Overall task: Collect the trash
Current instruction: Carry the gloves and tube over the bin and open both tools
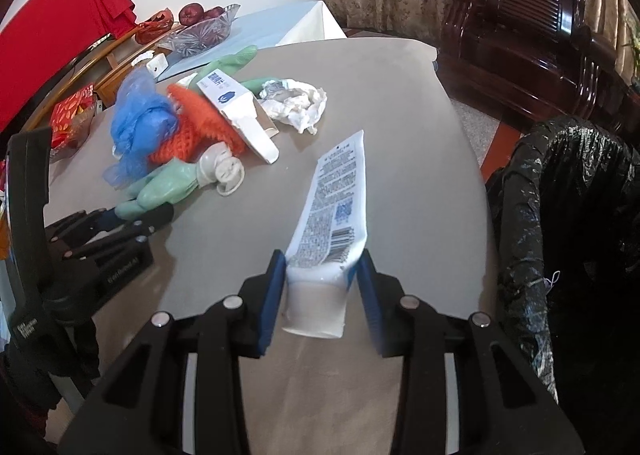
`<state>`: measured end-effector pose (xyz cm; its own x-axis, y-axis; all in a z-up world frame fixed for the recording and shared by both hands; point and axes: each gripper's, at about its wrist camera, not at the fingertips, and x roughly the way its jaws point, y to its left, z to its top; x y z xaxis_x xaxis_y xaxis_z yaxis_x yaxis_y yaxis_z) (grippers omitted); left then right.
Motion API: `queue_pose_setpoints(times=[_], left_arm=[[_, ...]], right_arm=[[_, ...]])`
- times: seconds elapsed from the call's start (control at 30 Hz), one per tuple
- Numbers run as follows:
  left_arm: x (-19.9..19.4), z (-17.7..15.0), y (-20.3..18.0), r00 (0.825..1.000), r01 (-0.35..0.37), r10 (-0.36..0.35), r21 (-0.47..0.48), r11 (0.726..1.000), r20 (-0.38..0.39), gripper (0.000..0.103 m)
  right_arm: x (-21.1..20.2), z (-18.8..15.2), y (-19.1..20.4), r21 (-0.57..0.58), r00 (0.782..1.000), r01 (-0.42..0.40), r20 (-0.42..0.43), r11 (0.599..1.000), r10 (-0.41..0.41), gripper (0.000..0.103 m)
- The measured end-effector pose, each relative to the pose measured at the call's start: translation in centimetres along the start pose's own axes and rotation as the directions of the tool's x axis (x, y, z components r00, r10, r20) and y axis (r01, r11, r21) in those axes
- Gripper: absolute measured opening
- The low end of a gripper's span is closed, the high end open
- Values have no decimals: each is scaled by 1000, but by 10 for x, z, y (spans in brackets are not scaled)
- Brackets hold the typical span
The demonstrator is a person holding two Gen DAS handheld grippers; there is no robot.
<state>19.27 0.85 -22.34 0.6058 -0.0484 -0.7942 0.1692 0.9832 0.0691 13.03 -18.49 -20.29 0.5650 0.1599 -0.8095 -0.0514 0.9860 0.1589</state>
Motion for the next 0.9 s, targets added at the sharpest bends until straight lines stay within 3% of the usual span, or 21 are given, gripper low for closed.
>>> queue_pose_setpoints(times=[0.07, 0.4, 0.9], left_arm=[[-5, -2, 6, 1000, 25, -25, -20, 999, -11, 12], [-71, -18, 5, 996, 92, -91, -41, 995, 26, 10], [-133, 6, -44, 971, 201, -199, -5, 980, 129, 10]], right_arm=[[-6, -1, 0, 10, 1000, -3, 7, 1000, 3, 35], [-52, 0, 3, 32, 996, -16, 85, 999, 14, 35], [-135, 4, -15, 59, 977, 34, 207, 998, -45, 35]])
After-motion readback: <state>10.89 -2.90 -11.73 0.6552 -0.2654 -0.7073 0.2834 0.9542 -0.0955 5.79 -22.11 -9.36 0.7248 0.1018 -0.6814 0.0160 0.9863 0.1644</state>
